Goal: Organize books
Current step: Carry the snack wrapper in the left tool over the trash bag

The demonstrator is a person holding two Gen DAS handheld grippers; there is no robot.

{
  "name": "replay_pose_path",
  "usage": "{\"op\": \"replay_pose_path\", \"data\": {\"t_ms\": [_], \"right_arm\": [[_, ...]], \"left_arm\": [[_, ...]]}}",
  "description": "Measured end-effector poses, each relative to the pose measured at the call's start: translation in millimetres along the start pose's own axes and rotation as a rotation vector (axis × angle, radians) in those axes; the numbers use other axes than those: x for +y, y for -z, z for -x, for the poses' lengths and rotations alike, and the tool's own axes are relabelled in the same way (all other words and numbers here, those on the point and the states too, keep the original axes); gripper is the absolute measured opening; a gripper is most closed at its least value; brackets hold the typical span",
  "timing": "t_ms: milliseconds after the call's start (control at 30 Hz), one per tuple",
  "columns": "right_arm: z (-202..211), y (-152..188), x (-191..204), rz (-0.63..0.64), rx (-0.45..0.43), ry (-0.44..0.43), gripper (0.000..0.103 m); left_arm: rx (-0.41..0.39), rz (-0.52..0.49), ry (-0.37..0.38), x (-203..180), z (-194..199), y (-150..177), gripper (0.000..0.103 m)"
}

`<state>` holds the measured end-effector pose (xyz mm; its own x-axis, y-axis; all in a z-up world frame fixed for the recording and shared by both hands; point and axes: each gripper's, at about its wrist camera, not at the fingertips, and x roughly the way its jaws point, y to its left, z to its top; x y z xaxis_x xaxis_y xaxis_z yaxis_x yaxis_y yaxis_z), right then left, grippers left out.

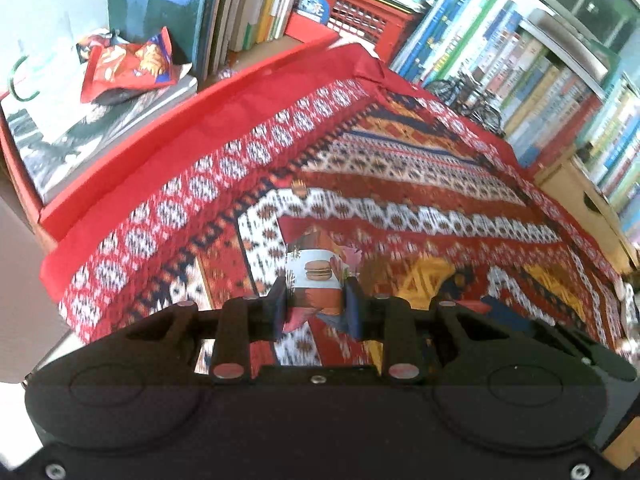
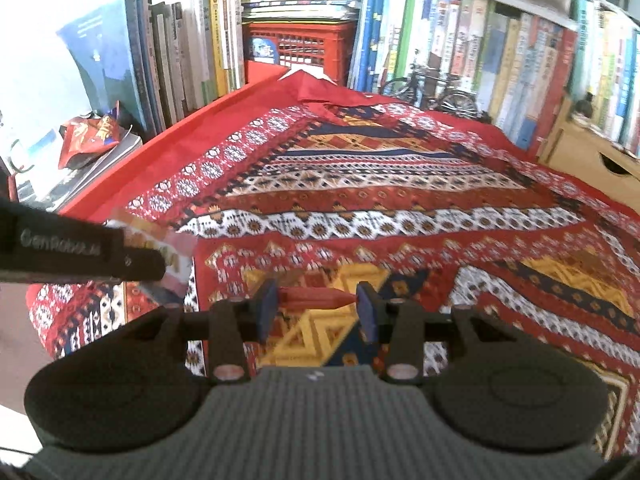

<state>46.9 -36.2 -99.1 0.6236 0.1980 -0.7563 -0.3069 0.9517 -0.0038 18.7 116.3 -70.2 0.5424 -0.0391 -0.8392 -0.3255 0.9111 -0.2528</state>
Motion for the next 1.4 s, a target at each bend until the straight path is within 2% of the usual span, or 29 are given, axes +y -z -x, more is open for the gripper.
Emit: {"op": "replay_pose_path", "data": {"t_ms": [433, 667, 833, 1033, 1400], "right_arm": [[63.9, 50.3, -5.1, -0.079, -0.013, 0.095, 0.048], [94.5, 79.5, -2.0, -0.098, -0.022, 0.116, 0.048], [113.8, 102.1, 5.3, -0.077, -0.029, 0.087, 0.048], [129.6, 130.2, 20.4, -0.013, -0.026, 0.007, 0.048], [132.0, 174.0, 59.8, 0.121, 0.033, -0.096, 0.048]], "left_arm": [[0.039, -0.089, 0.051, 4.7, 47.3, 63.5, 0.028], [0.054, -0.126, 0.065, 12.0, 70.4, 94.8, 0.028], [0.067, -0.133, 0.064, 23.3, 84.3, 119.9, 0.028], [0.103, -0.129, 0.045, 43.2, 96.3, 157.2, 0.028], [0.197, -0.068, -0.001, 86.6, 89.0, 219.4, 0.028]]}}
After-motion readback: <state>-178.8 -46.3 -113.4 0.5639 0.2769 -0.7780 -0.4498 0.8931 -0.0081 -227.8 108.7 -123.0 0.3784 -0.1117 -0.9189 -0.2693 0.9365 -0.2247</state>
